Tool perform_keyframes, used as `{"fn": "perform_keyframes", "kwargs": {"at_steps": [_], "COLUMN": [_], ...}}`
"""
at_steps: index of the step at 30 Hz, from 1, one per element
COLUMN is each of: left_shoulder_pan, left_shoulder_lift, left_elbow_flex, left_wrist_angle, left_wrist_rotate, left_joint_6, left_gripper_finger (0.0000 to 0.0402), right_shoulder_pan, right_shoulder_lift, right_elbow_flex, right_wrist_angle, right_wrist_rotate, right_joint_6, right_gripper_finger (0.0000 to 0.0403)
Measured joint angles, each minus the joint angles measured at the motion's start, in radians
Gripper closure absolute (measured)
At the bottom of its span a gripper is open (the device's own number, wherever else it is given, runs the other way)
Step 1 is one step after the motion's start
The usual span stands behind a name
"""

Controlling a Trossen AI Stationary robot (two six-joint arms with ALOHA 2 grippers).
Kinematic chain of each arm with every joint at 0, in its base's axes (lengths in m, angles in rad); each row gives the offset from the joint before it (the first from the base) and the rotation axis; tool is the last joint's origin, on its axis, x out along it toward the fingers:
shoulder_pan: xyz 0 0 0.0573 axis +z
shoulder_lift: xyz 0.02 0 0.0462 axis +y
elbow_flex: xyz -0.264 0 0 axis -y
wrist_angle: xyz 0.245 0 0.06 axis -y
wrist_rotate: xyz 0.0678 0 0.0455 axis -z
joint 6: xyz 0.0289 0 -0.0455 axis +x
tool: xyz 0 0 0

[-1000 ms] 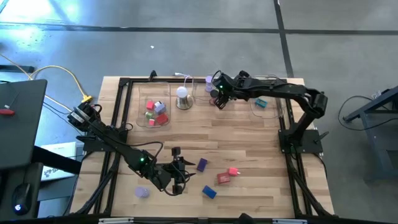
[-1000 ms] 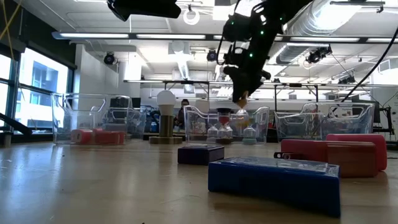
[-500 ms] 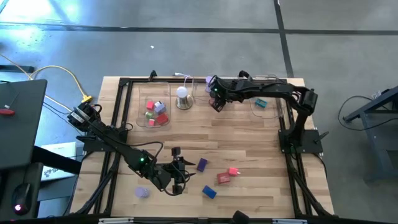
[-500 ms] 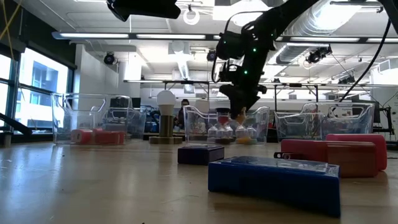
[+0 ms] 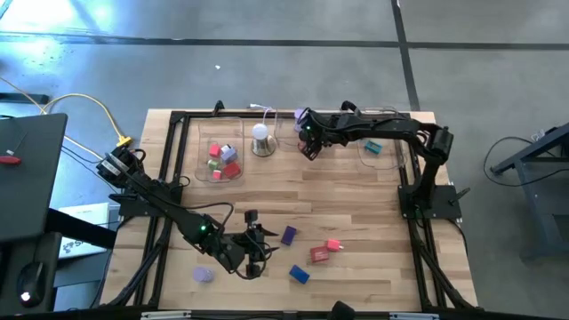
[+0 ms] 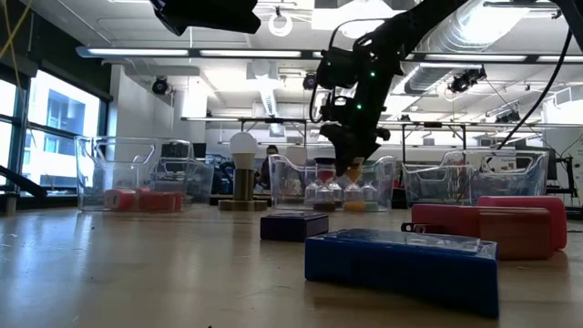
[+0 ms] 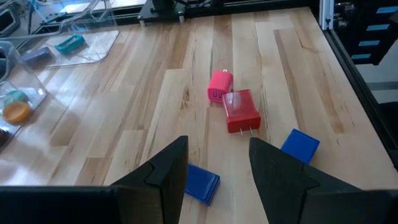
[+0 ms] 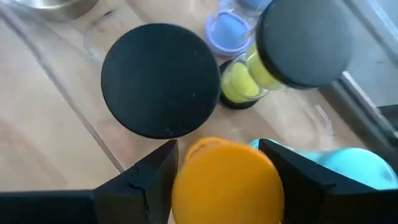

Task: Pick & Place Office items
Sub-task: Put the yellow hourglass into the middle transparent bin, then put the left blue digital clock into the right transparent bin

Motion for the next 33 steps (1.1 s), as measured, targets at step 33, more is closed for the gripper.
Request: {"fn": "perform_keyframes", "kwargs": {"at_steps": [33], "left_shoulder_pan": [0.000], "left_shoulder_lift": [0.000], "left_elbow_flex": [0.000], "left_wrist_angle": [-0.018], "left_wrist_rotate": [0.005], "left_joint_6": [-0.008], "left_gripper_finger": [0.0238], "right_shoulder_pan": [0.009], "right_shoulder_lift": [-0.136], "right_elbow_flex": [-0.002], "right_wrist_angle": [0.000], "right_wrist_rotate": [0.017], "right_joint_6": [-0.033], "right_gripper_finger": [0.0179]}}
